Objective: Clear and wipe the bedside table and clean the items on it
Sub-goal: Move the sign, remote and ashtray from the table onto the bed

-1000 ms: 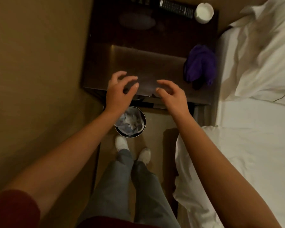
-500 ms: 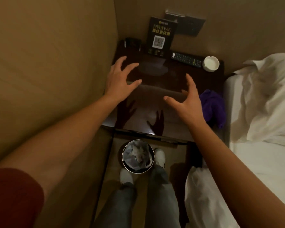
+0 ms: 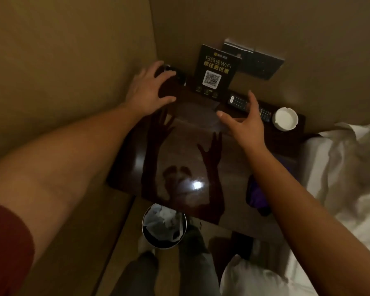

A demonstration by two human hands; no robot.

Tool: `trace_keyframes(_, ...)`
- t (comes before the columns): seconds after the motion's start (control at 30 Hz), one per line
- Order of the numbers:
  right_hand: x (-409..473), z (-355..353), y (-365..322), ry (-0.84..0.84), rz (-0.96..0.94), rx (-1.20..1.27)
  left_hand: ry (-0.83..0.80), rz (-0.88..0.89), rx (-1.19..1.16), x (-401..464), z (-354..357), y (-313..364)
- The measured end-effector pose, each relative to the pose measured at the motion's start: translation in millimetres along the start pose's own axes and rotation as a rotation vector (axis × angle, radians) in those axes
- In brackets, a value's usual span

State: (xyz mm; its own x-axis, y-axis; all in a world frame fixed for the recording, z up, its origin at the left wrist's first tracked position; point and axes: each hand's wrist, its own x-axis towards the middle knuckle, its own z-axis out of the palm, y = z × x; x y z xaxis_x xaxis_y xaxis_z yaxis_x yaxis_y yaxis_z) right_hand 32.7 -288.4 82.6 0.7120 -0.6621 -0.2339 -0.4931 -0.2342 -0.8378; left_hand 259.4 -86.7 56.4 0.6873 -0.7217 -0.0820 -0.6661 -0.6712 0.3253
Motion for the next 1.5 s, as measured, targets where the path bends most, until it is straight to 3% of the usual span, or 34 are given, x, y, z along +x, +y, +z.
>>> trace_keyframes(0.37, 126, 17, 19, -0.092, 0.161, 0.132, -0.090, -0.036, 0.217, 97, 28, -1)
trace_keyframes(0.9, 155, 37, 26, -0.128, 0.192, 0.311, -0.135, -0.006, 0.280, 142, 45, -2)
trace_keyframes(1.5, 157, 44, 28, -0.134, 0.184, 0.424, -0.191, -0.179, 0.291, 140, 50, 20)
